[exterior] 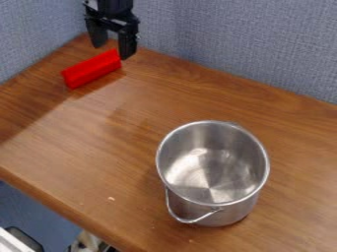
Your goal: Put the red object in the metal pot
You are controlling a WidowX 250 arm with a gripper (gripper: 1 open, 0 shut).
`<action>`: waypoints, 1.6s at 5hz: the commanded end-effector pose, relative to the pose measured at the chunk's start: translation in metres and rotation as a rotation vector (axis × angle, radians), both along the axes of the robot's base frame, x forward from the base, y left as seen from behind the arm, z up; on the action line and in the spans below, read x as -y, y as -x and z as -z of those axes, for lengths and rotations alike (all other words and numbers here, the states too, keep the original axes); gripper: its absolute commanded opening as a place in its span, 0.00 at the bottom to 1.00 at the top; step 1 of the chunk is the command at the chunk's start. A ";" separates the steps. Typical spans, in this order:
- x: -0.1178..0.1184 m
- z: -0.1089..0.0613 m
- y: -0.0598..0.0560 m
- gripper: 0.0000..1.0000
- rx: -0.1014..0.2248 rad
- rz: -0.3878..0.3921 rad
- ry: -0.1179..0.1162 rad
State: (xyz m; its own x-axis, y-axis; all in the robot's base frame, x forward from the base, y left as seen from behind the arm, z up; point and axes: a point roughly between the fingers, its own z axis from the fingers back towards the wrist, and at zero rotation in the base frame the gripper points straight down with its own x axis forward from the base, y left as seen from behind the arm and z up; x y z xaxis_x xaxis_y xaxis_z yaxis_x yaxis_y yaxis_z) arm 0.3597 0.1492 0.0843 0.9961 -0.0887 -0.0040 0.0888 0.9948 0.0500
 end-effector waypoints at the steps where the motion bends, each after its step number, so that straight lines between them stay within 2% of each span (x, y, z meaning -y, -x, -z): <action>1: -0.019 -0.025 -0.013 1.00 0.060 -0.009 -0.040; 2: -0.030 -0.027 -0.018 1.00 0.047 -0.014 -0.045; 3: -0.035 -0.014 -0.017 1.00 0.030 -0.006 -0.040; 5: -0.043 0.013 -0.018 1.00 0.002 0.078 -0.051; 6: -0.040 0.024 -0.020 1.00 -0.011 0.084 -0.048; 7: -0.037 0.036 -0.021 1.00 -0.018 0.082 -0.035; 8: -0.031 0.043 -0.029 1.00 -0.025 0.058 -0.041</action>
